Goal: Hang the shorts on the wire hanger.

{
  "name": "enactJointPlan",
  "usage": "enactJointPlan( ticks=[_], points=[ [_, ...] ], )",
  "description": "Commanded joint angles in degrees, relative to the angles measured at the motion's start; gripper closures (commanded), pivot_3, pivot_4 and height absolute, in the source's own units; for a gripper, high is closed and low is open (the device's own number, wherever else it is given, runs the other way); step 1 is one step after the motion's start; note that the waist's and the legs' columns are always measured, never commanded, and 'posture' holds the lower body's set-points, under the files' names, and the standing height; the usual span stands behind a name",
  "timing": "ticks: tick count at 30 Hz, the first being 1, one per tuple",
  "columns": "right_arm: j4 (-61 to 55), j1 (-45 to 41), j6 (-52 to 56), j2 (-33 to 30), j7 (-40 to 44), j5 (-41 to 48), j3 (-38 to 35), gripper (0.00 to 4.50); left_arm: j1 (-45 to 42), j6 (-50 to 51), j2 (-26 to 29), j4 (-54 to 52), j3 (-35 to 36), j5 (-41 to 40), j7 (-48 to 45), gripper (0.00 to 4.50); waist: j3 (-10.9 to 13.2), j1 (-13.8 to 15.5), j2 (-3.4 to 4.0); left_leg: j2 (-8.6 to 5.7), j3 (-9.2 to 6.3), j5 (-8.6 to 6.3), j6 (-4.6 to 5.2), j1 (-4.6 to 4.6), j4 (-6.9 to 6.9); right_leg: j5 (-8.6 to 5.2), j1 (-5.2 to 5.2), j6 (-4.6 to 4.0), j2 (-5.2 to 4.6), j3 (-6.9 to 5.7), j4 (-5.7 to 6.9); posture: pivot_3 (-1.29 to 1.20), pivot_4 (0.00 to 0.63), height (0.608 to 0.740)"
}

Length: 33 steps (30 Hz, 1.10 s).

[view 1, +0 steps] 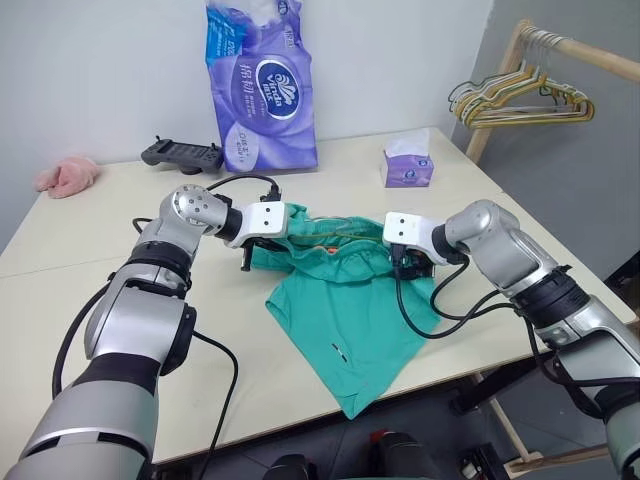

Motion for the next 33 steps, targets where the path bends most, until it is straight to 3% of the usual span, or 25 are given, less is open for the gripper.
enactJointPlan(
  ticks=[1,3,10,11,21,26,33],
  points=[
    [1.27,-1.73,-2.97,0.31,-0.35,-1.48,-1.41,1.34,-2.08,-0.12,0.45,-1.34,1.95,-1.47,0.57,4.5,0.0,-0.07,0.0,0.0,-0.01,0.0,0.0,0.0,0.0,0.0,0.0,0.0,0.0,-0.01,0.0,-0.1,0.013,0.74],
    [1.66,-1.72,-3.74,0.34,-0.21,-1.75,-1.95,1.81,-2.03,-0.11,0.55,-1.34,1.93,-1.42,0.59,4.5,0.0,-0.15,0.0,0.0,-0.01,0.0,0.0,0.0,0.0,0.0,0.0,0.0,0.0,0.0,0.0,-0.1,0.015,0.74],
    [2.0,-1.51,-4.65,0.24,-0.03,-2.13,-3.07,4.33,-2.11,-0.05,0.53,-1.28,1.86,-1.33,0.65,4.5,0.0,-0.64,0.0,0.0,-0.04,0.0,0.0,0.0,-0.01,0.0,0.0,0.0,0.0,-0.01,0.0,-0.1,0.015,0.74],
    [1.87,-1.4,-4.69,0.22,0.06,-2.1,-3.19,4.48,-2.17,-0.06,0.46,-1.27,1.85,-1.32,0.66,4.5,0.0,-0.71,0.0,0.0,-0.04,0.0,0.0,0.0,-0.01,0.0,0.0,0.0,0.0,-0.02,-0.01,-0.1,0.013,0.74],
    [1.98,-1.1,-4.23,0.23,-0.78,-2.8,-4.38,4.48,-1.88,-0.17,0.24,-1.53,2.39,-2.2,-0.13,4.5,0.0,-0.92,0.0,0.0,-0.04,0.0,0.0,-0.01,-0.01,0.0,0.0,0.0,0.0,-0.01,-0.02,-0.1,0.004,0.74],
    [1.48,-0.82,-4.26,0.15,-0.96,-2.94,-5.21,4.5,-1.89,0.77,0.6,-2.05,4.29,-4.71,-4.49,3.25,-0.01,-0.92,0.02,0.0,-0.04,0.0,0.0,-0.01,-0.01,0.0,0.0,0.0,0.0,-0.01,-0.03,-0.1,0.0,0.74],
    [1.31,-0.19,-3.72,-0.78,-1.62,-2.69,-6.76,4.5,-3.08,4.15,3.62,-3.75,5.96,-6.73,-10.05,1.07,-0.01,-0.99,0.02,0.0,-0.04,0.0,0.0,-0.01,-0.02,0.0,0.0,0.0,0.0,-0.01,-0.02,-0.09,0.0,0.74]
  ],
)
